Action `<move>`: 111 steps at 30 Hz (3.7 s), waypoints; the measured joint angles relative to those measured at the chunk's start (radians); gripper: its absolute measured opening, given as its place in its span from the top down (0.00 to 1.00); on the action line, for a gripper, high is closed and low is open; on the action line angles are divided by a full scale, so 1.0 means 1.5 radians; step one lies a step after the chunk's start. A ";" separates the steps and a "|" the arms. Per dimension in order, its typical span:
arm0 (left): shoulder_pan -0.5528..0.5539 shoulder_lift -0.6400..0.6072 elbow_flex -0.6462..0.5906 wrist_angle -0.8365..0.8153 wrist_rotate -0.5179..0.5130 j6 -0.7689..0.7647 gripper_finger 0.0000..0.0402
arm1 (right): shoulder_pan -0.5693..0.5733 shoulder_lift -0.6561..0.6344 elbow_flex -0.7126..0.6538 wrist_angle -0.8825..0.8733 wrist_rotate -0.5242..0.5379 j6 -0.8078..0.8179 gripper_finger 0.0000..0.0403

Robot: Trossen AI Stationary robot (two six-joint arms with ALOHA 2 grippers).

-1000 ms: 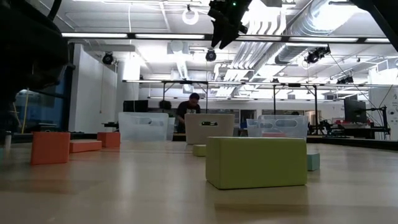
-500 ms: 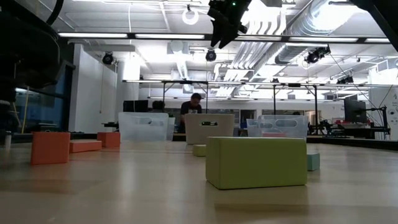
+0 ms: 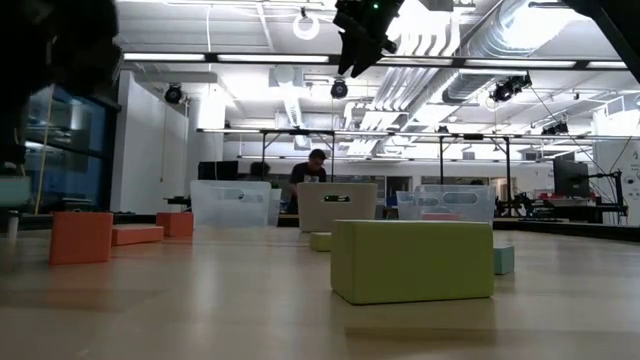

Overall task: Sort & place blocks by color
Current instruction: Put the blue block into the left transparent bin, then put the green block into the blue bin

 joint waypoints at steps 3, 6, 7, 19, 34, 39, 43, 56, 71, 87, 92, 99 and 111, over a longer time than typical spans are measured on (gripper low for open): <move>0.012 -0.028 0.008 -0.026 -0.020 0.007 0.84 | 0.000 0.000 0.000 0.000 0.000 -0.004 0.41; 0.034 -0.061 0.009 -0.040 -0.055 0.022 0.83 | 0.000 0.000 0.000 0.000 0.000 -0.009 0.41; 0.044 -0.073 0.009 -0.045 -0.067 0.030 0.83 | 0.000 0.000 0.000 0.000 0.000 -0.011 0.41; 0.248 -0.198 0.010 -0.069 -0.174 0.277 0.83 | 0.000 0.000 0.000 0.003 0.000 -0.004 0.41; 0.603 -0.239 0.010 0.038 -0.081 0.771 0.82 | 0.001 0.000 0.000 -0.022 0.000 0.089 0.41; 0.697 -0.228 0.011 0.079 -0.030 0.888 0.82 | 0.003 -0.001 0.000 -0.027 -0.020 0.133 0.41; 0.758 -0.217 0.010 0.078 -0.007 0.965 0.82 | 0.017 -0.008 0.000 -0.036 -0.029 0.168 0.41; 0.881 -0.138 0.010 0.122 0.051 1.124 0.82 | 0.116 -0.022 0.000 -0.230 -0.026 0.345 0.41; 0.921 -0.062 0.010 0.189 0.079 1.205 0.82 | 0.285 -0.022 -0.063 -0.314 0.079 0.557 0.41; 0.921 -0.054 0.010 0.215 0.081 1.222 0.67 | 0.356 -0.022 -0.168 -0.260 -0.026 0.582 0.41; 0.921 -0.054 0.010 0.211 0.081 1.222 0.60 | 0.362 -0.022 -0.168 -0.224 -0.054 0.532 0.41; 0.921 -0.055 0.032 0.159 0.081 1.221 0.54 | 0.348 -0.022 -0.168 -0.211 -0.090 0.460 0.41; 0.896 -0.137 0.143 -0.023 0.088 1.177 0.54 | 0.344 -0.022 -0.241 -0.107 -0.208 0.221 0.41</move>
